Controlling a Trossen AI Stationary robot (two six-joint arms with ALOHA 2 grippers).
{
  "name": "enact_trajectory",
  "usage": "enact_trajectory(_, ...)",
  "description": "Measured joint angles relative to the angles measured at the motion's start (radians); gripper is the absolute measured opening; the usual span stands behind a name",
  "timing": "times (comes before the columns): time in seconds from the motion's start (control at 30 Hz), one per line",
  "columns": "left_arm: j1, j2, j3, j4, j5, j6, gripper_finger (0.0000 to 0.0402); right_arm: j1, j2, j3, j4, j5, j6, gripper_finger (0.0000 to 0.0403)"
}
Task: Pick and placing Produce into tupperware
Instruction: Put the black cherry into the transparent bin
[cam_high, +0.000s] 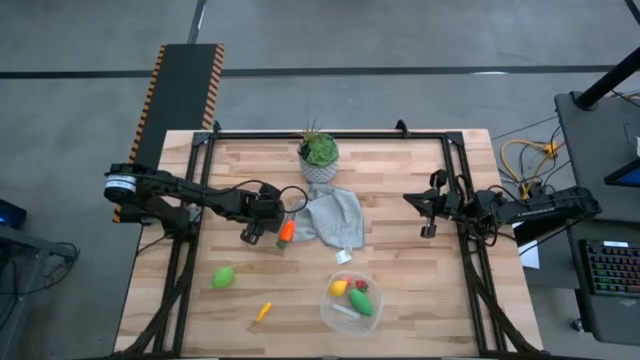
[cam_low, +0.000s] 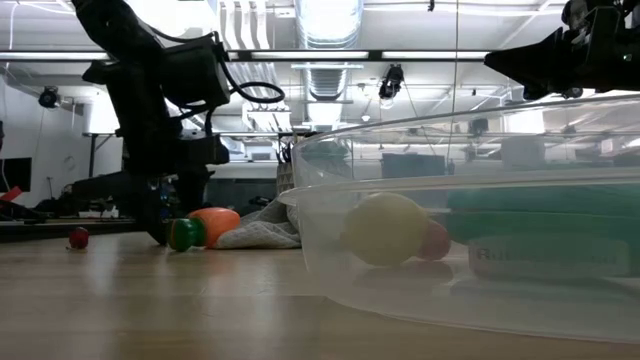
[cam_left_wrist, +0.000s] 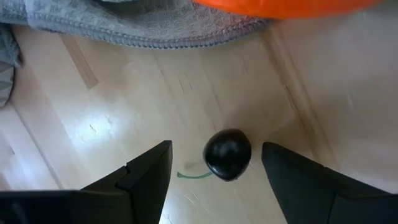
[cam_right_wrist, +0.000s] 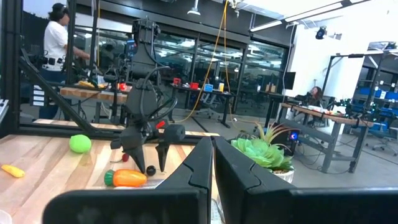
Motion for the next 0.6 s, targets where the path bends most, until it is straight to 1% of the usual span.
enact_trajectory(0.2, 0.000, 0.000, -0.001, 0.002, 0.001, 0.015, 0.0238, 0.000, 0.000, 0.000, 0.000, 0.000, 0.000, 0.0009)
enact_trajectory(0.27, 0.000, 0.000, -0.001, 0.001, 0.002, 0.015, 0.0231, 0.000, 0.000, 0.000, 0.000, 0.000, 0.000, 0.0009)
enact_trajectory(0.6, -0.001, 0.001, 0.000, -0.006, 0.013, 0.032, 0.0150, 0.000, 0.000, 0.000, 0.000, 0.000, 0.001, 0.0009)
